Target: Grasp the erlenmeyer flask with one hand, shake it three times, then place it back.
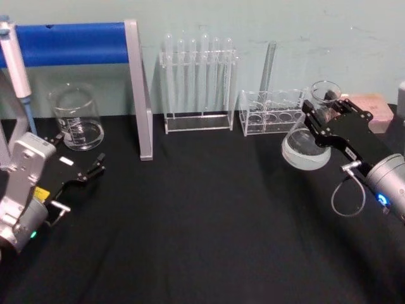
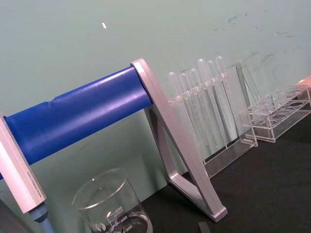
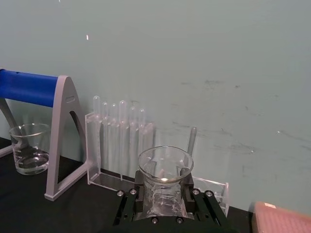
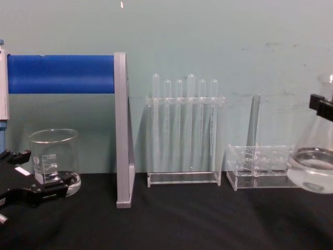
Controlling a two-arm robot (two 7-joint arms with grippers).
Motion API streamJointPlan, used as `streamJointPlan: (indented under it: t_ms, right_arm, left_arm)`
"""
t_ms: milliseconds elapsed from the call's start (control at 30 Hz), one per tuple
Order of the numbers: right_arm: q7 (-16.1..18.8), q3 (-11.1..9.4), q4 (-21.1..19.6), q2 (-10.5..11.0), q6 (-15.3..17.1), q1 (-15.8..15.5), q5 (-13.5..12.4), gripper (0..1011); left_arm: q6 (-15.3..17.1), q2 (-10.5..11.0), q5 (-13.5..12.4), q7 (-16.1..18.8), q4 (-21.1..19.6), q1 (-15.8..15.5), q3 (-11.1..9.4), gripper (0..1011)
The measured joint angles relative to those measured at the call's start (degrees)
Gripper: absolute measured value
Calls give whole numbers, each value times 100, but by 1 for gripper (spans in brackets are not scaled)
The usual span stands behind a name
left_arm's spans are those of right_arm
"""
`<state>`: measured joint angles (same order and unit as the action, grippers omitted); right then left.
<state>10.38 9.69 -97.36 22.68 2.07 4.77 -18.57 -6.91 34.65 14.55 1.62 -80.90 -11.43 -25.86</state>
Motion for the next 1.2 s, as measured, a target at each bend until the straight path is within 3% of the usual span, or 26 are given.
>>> streamJointPlan:
  t_ms: [333, 433, 633, 700, 833, 1200]
  right_arm:
    - [422, 158, 45, -117, 27, 96, 60, 452]
    - [638, 316, 98, -152, 27, 190, 60, 453]
    - [1238, 823, 226, -191, 2, 459, -41, 453]
    - [1284, 873, 238, -191, -2, 487, -53, 453]
    - [1634, 1237, 335, -194, -38, 684, -157, 453]
    - [1828, 1544, 419, -147, -106, 856, -347, 452]
  left_arm:
    - [0, 0, 0, 0, 0, 0, 0, 1001]
    - [0, 0, 0, 0, 0, 0, 0, 1001]
    - [0, 0, 0, 0, 0, 0, 0, 1001]
    - [0, 0, 0, 0, 0, 0, 0, 1001]
    - [0, 0, 0, 0, 0, 0, 0, 1001]
    - [0, 0, 0, 0, 0, 0, 0, 1001]
